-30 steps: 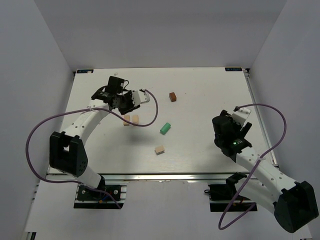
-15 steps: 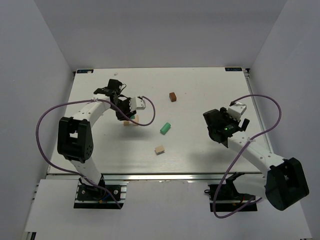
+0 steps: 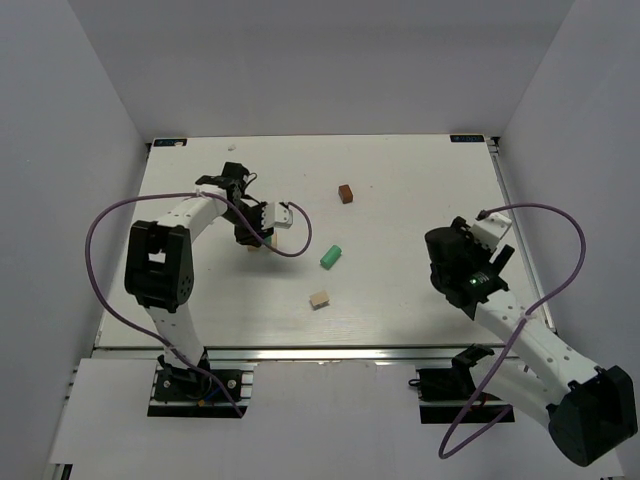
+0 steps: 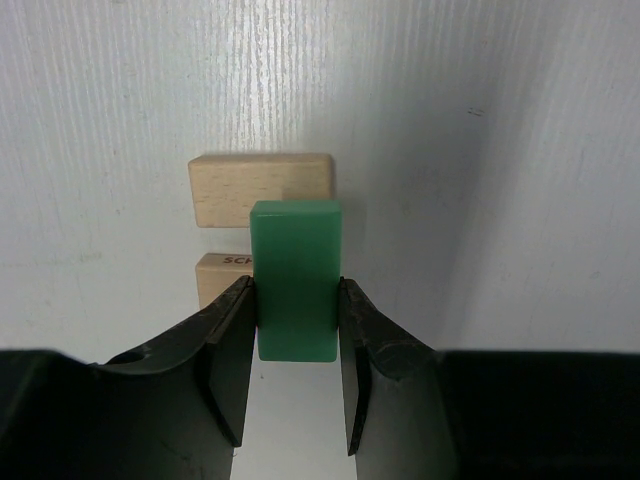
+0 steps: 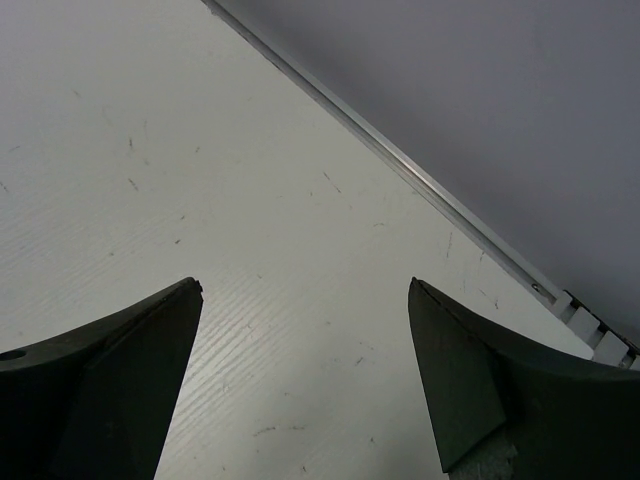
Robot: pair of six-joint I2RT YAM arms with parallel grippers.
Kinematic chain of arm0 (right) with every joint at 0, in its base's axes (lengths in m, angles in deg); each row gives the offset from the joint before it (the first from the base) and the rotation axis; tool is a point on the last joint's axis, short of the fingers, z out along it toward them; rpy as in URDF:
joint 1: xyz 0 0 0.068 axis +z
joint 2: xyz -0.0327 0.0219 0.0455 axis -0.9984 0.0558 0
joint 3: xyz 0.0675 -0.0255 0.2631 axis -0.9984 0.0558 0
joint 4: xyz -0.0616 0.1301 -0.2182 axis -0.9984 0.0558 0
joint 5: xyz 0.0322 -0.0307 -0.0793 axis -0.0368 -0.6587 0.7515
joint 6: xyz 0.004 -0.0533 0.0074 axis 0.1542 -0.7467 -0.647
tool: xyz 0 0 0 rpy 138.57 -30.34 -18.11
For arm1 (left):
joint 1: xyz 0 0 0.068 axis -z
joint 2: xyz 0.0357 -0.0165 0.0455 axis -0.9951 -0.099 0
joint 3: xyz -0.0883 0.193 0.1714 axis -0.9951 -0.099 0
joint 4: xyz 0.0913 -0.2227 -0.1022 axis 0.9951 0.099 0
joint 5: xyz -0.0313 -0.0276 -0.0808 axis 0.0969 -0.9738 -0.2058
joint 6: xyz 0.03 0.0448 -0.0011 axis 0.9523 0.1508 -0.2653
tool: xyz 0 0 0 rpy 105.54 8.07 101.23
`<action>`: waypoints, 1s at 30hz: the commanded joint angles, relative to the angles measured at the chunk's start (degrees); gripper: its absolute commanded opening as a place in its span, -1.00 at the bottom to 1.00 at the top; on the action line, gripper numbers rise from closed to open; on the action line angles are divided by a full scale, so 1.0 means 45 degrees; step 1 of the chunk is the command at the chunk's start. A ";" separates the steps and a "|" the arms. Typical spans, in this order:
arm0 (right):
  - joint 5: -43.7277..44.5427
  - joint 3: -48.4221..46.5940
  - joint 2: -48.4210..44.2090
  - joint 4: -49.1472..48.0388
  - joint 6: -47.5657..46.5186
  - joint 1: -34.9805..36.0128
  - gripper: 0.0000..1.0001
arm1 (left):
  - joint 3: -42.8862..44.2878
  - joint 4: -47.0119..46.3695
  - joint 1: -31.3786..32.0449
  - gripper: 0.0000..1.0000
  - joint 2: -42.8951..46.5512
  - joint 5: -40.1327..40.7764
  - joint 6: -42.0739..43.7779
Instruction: Build the wood block tower
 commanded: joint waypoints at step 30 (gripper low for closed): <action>0.0358 0.0356 -0.0408 -0.1902 -0.1340 -0.0066 0.79 | 0.0749 -0.0348 -0.0125 -0.94 -0.0987 0.0069 0.0539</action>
